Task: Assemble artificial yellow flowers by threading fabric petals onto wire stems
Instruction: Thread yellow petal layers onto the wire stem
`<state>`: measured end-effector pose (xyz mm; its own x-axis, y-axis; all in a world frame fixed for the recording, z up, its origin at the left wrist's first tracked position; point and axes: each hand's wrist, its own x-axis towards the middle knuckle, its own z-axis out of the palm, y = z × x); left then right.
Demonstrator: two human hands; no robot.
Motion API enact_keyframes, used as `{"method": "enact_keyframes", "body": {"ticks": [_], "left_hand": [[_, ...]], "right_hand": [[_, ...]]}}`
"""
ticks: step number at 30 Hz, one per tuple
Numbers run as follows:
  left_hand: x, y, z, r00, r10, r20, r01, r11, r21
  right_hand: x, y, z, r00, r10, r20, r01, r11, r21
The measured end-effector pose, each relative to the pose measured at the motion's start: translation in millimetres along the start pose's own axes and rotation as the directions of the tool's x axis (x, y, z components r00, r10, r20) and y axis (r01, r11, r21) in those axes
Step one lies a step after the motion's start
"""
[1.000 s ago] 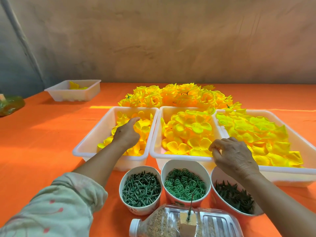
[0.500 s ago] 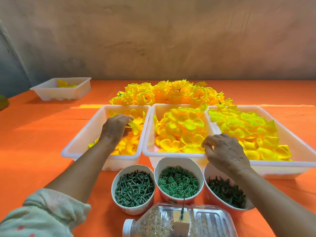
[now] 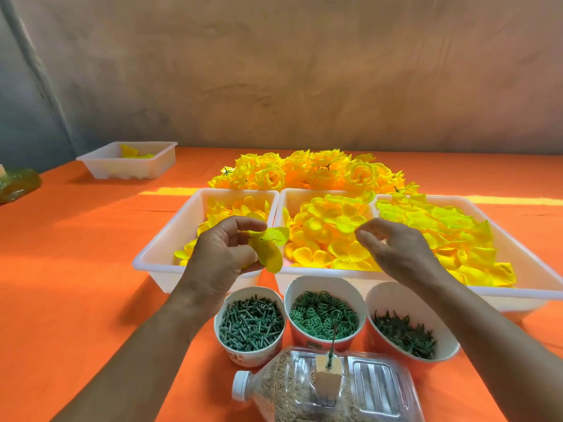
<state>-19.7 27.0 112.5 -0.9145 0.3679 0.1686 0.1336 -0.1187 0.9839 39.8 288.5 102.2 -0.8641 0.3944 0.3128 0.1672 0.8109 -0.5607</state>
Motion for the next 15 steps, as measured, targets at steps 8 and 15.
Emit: {"method": "enact_keyframes", "body": {"ticks": [8, 15], "left_hand": [[-29.8, 12.7, 24.9, 0.995, 0.065, 0.078, -0.067, 0.997, 0.026], [-44.8, 30.3, 27.2, 0.982, -0.038, 0.183, 0.063, 0.989, -0.132]], "right_hand": [[-42.2, -88.0, -10.6, 0.898, -0.066, 0.435, -0.301, 0.628, 0.718], [-57.1, -91.1, -20.2, 0.869, -0.104, 0.485, -0.391, 0.456, 0.799]]}}
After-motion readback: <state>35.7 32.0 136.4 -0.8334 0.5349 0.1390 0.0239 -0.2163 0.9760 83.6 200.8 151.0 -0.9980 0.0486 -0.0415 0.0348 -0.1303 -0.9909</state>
